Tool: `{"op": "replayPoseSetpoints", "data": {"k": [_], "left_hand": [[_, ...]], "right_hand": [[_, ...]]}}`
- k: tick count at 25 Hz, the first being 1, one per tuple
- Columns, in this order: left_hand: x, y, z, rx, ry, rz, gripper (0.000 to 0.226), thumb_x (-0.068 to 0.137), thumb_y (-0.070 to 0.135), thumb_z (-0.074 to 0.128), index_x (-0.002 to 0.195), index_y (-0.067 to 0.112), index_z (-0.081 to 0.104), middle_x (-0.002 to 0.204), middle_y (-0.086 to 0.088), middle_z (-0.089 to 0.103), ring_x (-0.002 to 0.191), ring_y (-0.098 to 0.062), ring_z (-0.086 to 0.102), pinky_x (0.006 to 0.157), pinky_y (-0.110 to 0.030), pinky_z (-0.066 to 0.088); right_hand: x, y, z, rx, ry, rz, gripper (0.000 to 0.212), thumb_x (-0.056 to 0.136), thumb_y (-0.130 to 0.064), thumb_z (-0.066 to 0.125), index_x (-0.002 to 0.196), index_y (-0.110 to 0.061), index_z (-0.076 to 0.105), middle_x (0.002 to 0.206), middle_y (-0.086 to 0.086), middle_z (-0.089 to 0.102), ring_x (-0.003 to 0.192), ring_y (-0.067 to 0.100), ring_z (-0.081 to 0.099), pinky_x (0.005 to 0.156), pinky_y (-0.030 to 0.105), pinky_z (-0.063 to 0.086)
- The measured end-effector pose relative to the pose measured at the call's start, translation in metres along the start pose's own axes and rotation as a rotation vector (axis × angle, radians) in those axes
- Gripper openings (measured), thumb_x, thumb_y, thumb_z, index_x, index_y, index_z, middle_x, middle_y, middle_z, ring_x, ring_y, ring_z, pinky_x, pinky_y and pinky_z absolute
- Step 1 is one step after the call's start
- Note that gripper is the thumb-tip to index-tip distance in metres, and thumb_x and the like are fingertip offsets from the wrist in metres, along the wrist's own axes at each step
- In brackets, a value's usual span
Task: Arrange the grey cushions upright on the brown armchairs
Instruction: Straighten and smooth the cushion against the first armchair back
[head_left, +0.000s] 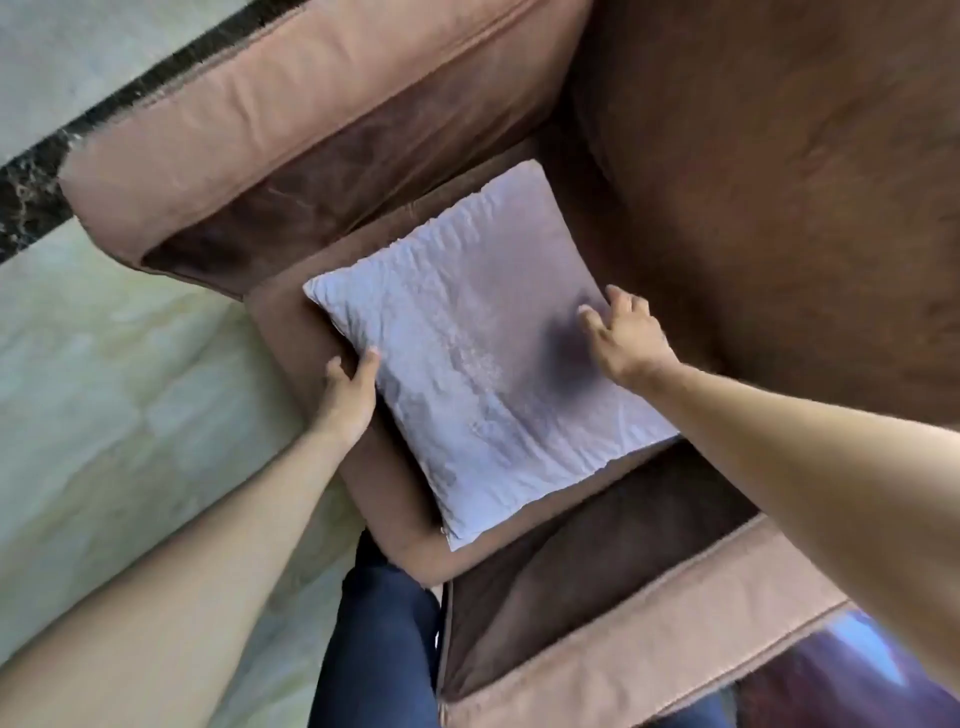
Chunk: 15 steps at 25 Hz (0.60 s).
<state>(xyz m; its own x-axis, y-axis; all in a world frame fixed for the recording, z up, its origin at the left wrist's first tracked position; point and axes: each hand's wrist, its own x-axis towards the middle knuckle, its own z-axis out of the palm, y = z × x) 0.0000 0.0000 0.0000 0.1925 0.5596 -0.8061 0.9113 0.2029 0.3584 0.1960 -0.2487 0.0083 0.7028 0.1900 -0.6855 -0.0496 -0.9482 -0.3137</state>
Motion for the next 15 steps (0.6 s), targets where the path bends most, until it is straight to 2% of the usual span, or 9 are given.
{"op": "replayPoseSetpoints", "data": {"k": [1, 3, 5, 6, 9, 11, 13, 15], "left_hand": [[0.011, -0.004, 0.013, -0.092, 0.029, -0.027, 0.088, 0.097, 0.072, 0.041, 0.161, 0.012, 0.028, 0.164, -0.014, 0.038, 0.148, -0.035, 0.039, 0.123, -0.046, 0.031], [0.036, -0.018, 0.033, -0.243, 0.08, -0.094, 0.11, 0.071, 0.096, 0.041, 0.152, 0.022, 0.043, 0.154, -0.006, 0.052, 0.139, -0.033, 0.051, 0.118, -0.054, 0.039], [0.062, -0.046, 0.054, -0.386, 0.125, -0.121, 0.124, 0.047, 0.11, 0.043, 0.142, 0.031, 0.055, 0.143, 0.004, 0.064, 0.13, -0.024, 0.061, 0.113, -0.053, 0.046], [0.07, -0.059, 0.065, -0.432, 0.116, -0.142, 0.125, 0.041, 0.111, 0.046, 0.137, 0.032, 0.061, 0.137, 0.006, 0.068, 0.127, -0.021, 0.064, 0.113, -0.049, 0.048], [0.069, -0.06, 0.083, -0.455, 0.102, -0.149, 0.121, 0.049, 0.108, 0.046, 0.134, 0.025, 0.066, 0.133, 0.002, 0.071, 0.125, -0.021, 0.066, 0.112, -0.044, 0.05], [0.066, -0.052, 0.089, -0.454, 0.147, -0.122, 0.108, 0.071, 0.099, 0.043, 0.138, 0.016, 0.064, 0.136, -0.005, 0.07, 0.127, -0.025, 0.064, 0.112, -0.043, 0.05], [0.064, -0.043, 0.092, -0.433, 0.203, -0.108, 0.088, 0.09, 0.083, 0.041, 0.136, 0.012, 0.065, 0.134, -0.007, 0.07, 0.127, -0.026, 0.063, 0.112, -0.039, 0.049], [0.055, -0.038, 0.089, -0.468, 0.202, -0.114, 0.083, 0.086, 0.085, 0.044, 0.128, 0.018, 0.069, 0.124, -0.002, 0.072, 0.124, -0.025, 0.065, 0.11, -0.04, 0.05]], "right_hand": [[0.019, 0.003, 0.005, 0.08, 0.036, -0.007, 0.067, 0.105, -0.052, 0.035, 0.157, -0.011, 0.027, 0.158, 0.02, 0.032, 0.144, 0.041, 0.034, 0.119, 0.046, 0.028], [0.052, 0.005, 0.012, 0.166, 0.066, 0.012, 0.061, 0.107, -0.047, 0.034, 0.152, -0.005, 0.035, 0.153, 0.023, 0.039, 0.141, 0.04, 0.037, 0.115, 0.04, 0.029], [0.077, 0.01, 0.026, 0.212, 0.063, 0.036, 0.06, 0.107, -0.049, 0.032, 0.144, -0.003, 0.045, 0.146, 0.025, 0.048, 0.135, 0.04, 0.043, 0.109, 0.038, 0.033], [0.083, 0.011, 0.035, 0.224, 0.053, 0.062, 0.062, 0.106, -0.053, 0.031, 0.138, -0.004, 0.049, 0.141, 0.025, 0.052, 0.132, 0.04, 0.047, 0.105, 0.039, 0.035], [0.093, 0.023, 0.051, 0.222, 0.086, 0.093, 0.067, 0.103, -0.062, 0.029, 0.12, -0.003, 0.055, 0.13, 0.026, 0.059, 0.122, 0.043, 0.054, 0.097, 0.042, 0.039], [0.094, 0.027, 0.053, 0.249, 0.11, 0.09, 0.067, 0.102, -0.064, 0.03, 0.114, -0.003, 0.056, 0.125, 0.025, 0.061, 0.118, 0.042, 0.055, 0.093, 0.04, 0.039], [0.092, 0.024, 0.051, 0.294, 0.118, 0.104, 0.062, 0.101, -0.063, 0.034, 0.106, -0.005, 0.056, 0.113, 0.017, 0.064, 0.111, 0.036, 0.057, 0.087, 0.034, 0.037], [0.086, 0.021, 0.041, 0.36, 0.117, 0.123, 0.057, 0.101, -0.061, 0.039, 0.097, -0.006, 0.053, 0.095, 0.003, 0.06, 0.099, 0.029, 0.056, 0.083, 0.029, 0.034]]}}
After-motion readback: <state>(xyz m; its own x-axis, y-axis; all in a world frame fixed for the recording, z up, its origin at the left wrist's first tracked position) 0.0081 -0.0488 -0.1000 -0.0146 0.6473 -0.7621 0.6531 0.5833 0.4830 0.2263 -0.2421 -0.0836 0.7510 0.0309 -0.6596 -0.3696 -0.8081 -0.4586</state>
